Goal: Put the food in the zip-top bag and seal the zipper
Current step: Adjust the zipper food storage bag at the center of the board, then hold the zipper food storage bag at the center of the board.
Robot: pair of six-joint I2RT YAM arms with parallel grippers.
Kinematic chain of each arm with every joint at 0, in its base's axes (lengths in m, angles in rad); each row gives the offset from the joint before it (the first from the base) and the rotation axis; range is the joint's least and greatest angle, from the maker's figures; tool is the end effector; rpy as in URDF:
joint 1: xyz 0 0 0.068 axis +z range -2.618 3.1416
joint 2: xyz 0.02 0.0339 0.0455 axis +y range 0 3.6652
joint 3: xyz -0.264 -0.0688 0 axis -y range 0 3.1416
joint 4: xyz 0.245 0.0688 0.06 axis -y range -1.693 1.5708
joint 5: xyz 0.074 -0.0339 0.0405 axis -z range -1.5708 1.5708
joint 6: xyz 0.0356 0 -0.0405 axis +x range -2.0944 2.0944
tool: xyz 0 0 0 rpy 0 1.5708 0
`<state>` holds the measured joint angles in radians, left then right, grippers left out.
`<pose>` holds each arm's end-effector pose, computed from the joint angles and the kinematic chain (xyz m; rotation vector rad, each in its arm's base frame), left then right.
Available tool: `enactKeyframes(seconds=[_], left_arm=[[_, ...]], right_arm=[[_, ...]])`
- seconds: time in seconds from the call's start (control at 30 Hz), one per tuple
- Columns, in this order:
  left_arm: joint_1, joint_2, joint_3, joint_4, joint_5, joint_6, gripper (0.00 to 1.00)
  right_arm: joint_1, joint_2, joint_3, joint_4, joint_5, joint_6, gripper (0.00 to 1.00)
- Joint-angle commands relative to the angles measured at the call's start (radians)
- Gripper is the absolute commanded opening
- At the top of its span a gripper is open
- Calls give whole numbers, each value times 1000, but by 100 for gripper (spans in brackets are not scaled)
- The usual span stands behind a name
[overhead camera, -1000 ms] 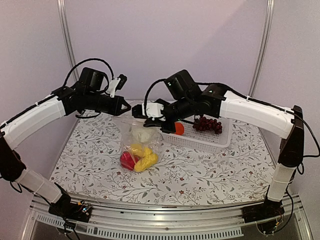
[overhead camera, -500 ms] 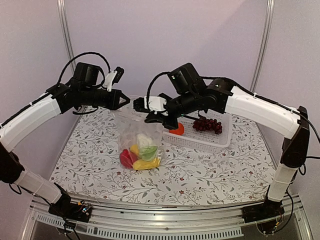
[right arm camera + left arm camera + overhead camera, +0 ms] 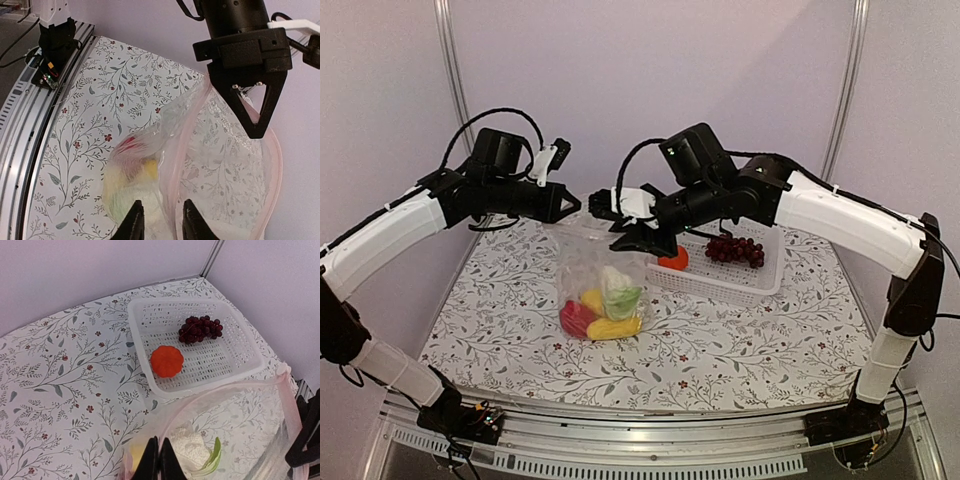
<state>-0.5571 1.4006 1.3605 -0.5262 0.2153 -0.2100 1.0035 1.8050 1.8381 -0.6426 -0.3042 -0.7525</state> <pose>0.2627 -0.1726 0.3655 0.5075 2.1402 -0.6713 0.2128 0.3538 0.3766 -1.7889 1.2584 0.4739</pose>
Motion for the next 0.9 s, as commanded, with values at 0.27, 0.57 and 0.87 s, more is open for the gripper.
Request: enactKeyframes(seconds=[0.27,0.57,0.87], left_arm=[[11,38,112,-124,-19,78,30],[12,227,338,-310,53,133,27],[10,265,373,-333,99,143,32]], right_arm=[[-2,-98,-72,-22,-39,16,39],[-2,-26,-47,-37,-31,23,38],[-2,-32,-48,-36,-37,25,38]])
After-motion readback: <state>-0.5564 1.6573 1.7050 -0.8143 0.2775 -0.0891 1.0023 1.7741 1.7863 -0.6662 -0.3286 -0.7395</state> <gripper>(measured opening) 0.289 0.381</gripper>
